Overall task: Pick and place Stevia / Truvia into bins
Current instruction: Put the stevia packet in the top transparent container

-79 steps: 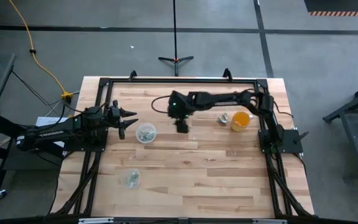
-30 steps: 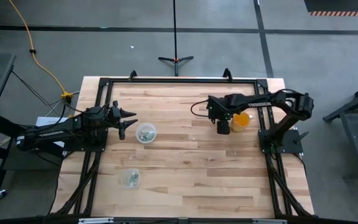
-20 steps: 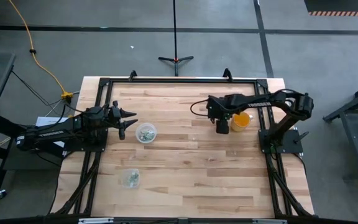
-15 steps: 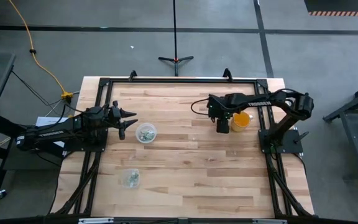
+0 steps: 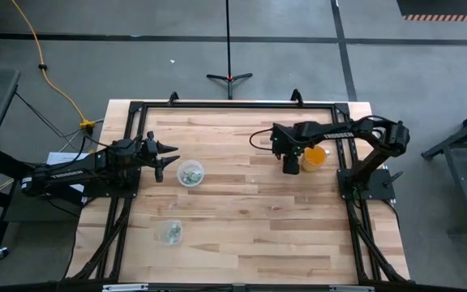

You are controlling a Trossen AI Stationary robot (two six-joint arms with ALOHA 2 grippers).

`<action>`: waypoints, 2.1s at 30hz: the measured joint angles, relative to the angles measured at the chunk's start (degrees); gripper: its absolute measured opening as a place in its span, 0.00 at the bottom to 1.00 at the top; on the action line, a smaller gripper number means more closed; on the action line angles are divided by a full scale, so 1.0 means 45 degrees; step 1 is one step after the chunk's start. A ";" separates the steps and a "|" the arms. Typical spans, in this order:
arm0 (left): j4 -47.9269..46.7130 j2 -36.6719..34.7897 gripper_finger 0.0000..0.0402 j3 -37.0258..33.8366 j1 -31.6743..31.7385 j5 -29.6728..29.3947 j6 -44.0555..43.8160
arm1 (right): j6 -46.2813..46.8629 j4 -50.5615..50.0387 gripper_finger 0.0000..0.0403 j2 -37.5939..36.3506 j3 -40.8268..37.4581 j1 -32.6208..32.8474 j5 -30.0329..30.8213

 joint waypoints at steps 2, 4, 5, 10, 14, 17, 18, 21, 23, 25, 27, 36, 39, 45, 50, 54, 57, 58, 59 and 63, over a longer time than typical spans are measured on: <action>0.0000 0.0000 0.44 0.0000 -0.0001 0.0004 0.0000 | -0.0118 0.0096 0.35 0.0000 -0.0215 0.0000 0.0019; 0.0000 -0.0005 0.44 0.0000 0.0000 0.0005 -0.0005 | -0.0215 0.0238 0.35 0.0008 -0.0489 0.0000 0.0003; 0.0000 0.0000 0.44 0.0000 -0.0002 0.0005 -0.0002 | -0.0172 0.0371 0.35 0.0010 -0.0604 0.0000 0.0006; 0.0005 0.0000 0.44 0.0000 0.0000 0.0004 0.0015 | 0.0264 0.0557 0.35 0.0004 -0.0744 0.0005 0.0000; 0.0005 0.0000 0.44 0.0000 -0.0001 -0.0065 0.0058 | 0.0093 0.0611 0.34 0.0005 -0.0744 0.0015 0.0175; 0.0010 -0.0003 0.44 0.0000 0.0000 -0.0087 0.0058 | 0.0050 0.0690 0.30 0.0005 -0.0738 0.0015 0.0265; 0.0010 0.0000 0.44 0.0005 0.0000 -0.0090 0.0063 | 0.0058 0.0693 0.28 0.0005 -0.0716 0.0015 0.0292; 0.0010 -0.0004 0.44 0.0005 0.0000 -0.0092 0.0068 | 0.0246 0.0760 0.19 0.0019 -0.0533 0.0010 0.0322; 0.0015 0.0000 0.44 0.0005 0.0000 -0.0092 0.0088 | 0.0312 0.0789 0.12 0.0019 -0.0381 0.0010 0.0316; 0.0015 0.0000 0.44 0.0005 0.0000 -0.0092 0.0102 | 0.0317 0.0766 0.04 0.0019 -0.0265 0.0010 0.0290; 0.0015 0.0000 0.44 0.0005 0.0000 -0.0092 0.0102 | 0.0360 0.0761 0.02 0.0019 -0.0113 0.0020 0.0092; 0.0015 -0.0004 0.44 0.0005 -0.0004 -0.0092 0.0102 | 0.0628 0.4843 0.01 0.0019 0.0300 0.0883 -0.3179; 0.0015 0.0000 0.44 0.0010 -0.0003 -0.0121 0.0097 | 0.0839 0.8276 0.01 0.0024 0.0300 0.1422 -0.4717; 0.0082 0.0000 0.44 0.0014 -0.0004 -0.0131 0.0097 | 0.0832 1.5157 0.01 0.0965 0.0306 0.2647 -0.5201; 0.0128 -0.0001 0.44 0.0015 0.0000 -0.0131 0.0097 | 0.1184 1.7160 0.01 0.2844 0.1271 0.3065 -0.5222; 0.0121 -0.0005 0.44 0.0015 0.0000 -0.0131 0.0096 | 0.1262 1.6494 0.00 0.4394 0.3021 0.3099 -0.5512; 0.0102 -0.0005 0.44 0.0015 0.0000 -0.0126 0.0048 | 0.1286 1.5439 0.00 0.5355 0.4432 0.3124 -0.5928; 0.0097 -0.0001 0.44 0.0015 0.0000 -0.0126 0.0049 | 0.1379 1.5066 0.00 0.5645 0.4886 0.3140 -0.5967; 0.0097 -0.0003 0.44 0.0015 0.0000 -0.0131 0.0045 | 0.1404 1.4718 0.00 0.5894 0.5334 0.3156 -0.5983; 0.0096 0.0000 0.44 0.0015 0.0000 -0.0126 0.0044 | 0.1070 1.3533 0.00 0.6641 0.6695 0.3213 -0.6093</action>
